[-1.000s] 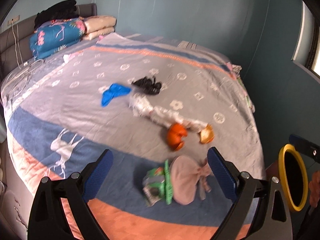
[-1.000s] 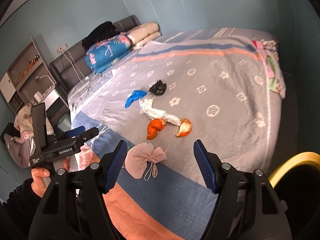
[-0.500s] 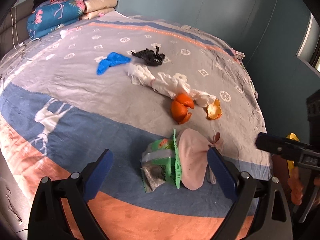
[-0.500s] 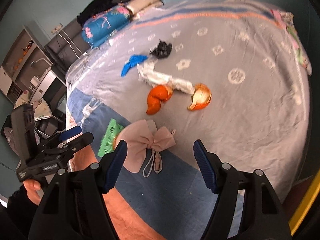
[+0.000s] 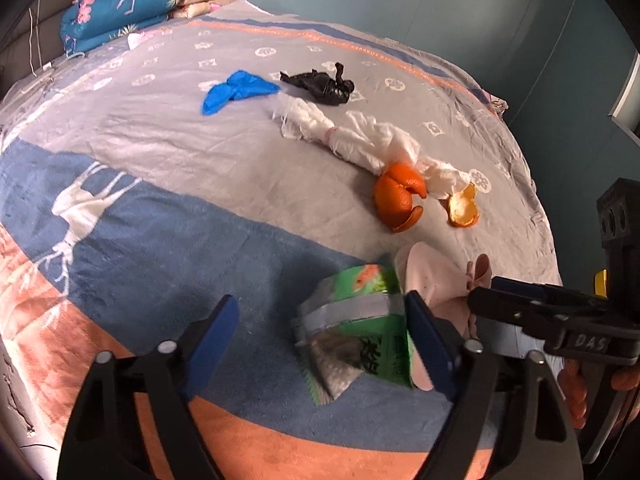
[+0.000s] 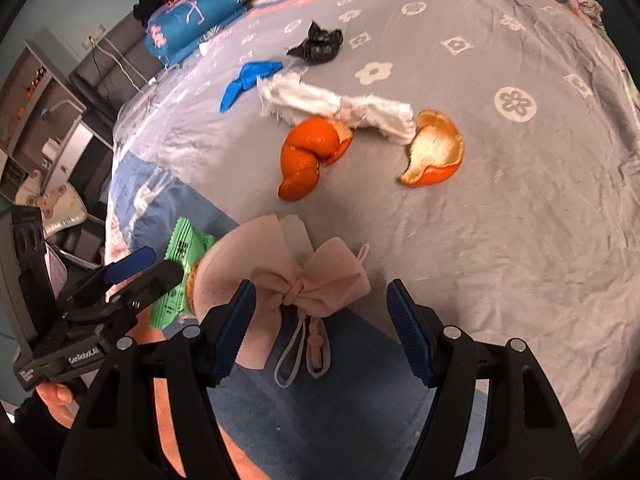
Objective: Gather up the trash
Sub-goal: 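Move both tools back to the bed toward the pink bag and green packet, then grasp the green snack packet with the left gripper while the right grasps the pink bag, then carry the green packet and pink bag to the yellow bin and open both grippers, then move both tools back over the bed toward the blue glove and orange peel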
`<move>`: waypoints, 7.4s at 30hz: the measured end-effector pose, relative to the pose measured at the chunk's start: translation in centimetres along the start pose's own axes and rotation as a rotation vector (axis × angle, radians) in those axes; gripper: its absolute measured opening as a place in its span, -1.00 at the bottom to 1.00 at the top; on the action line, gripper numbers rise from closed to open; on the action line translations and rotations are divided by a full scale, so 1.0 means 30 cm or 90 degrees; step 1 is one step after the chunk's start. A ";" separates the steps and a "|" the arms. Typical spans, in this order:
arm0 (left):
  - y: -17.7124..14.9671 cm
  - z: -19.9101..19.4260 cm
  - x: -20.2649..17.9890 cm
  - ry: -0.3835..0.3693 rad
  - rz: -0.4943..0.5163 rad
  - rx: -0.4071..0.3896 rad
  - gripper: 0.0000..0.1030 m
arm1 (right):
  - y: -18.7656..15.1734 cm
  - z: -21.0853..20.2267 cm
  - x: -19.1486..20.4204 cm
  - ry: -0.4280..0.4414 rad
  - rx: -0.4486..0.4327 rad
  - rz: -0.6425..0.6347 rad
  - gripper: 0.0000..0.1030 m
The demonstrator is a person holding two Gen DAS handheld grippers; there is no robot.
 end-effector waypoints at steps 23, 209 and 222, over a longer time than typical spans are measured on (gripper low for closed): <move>0.004 -0.016 0.023 -0.049 -0.040 0.001 -0.39 | 0.003 0.018 0.046 0.022 -0.001 -0.005 -0.60; 0.207 -0.218 -0.613 -0.145 0.122 -0.093 0.74 | 0.092 -1.026 -0.385 -0.076 -0.369 0.107 0.75; 0.355 -0.093 -0.240 -0.039 0.064 -0.096 0.75 | 0.226 -0.676 -0.223 -0.058 -0.305 0.057 0.76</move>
Point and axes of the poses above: each gripper's, at about its wrist camera, not at the fingertips, and z roughly the way its jaws point, x to its left, y to its top, the point moved 1 cm from there along z, roughly the way its jaws point, and after that the axes turned 13 degrees about -x, right-handed, at the moved point
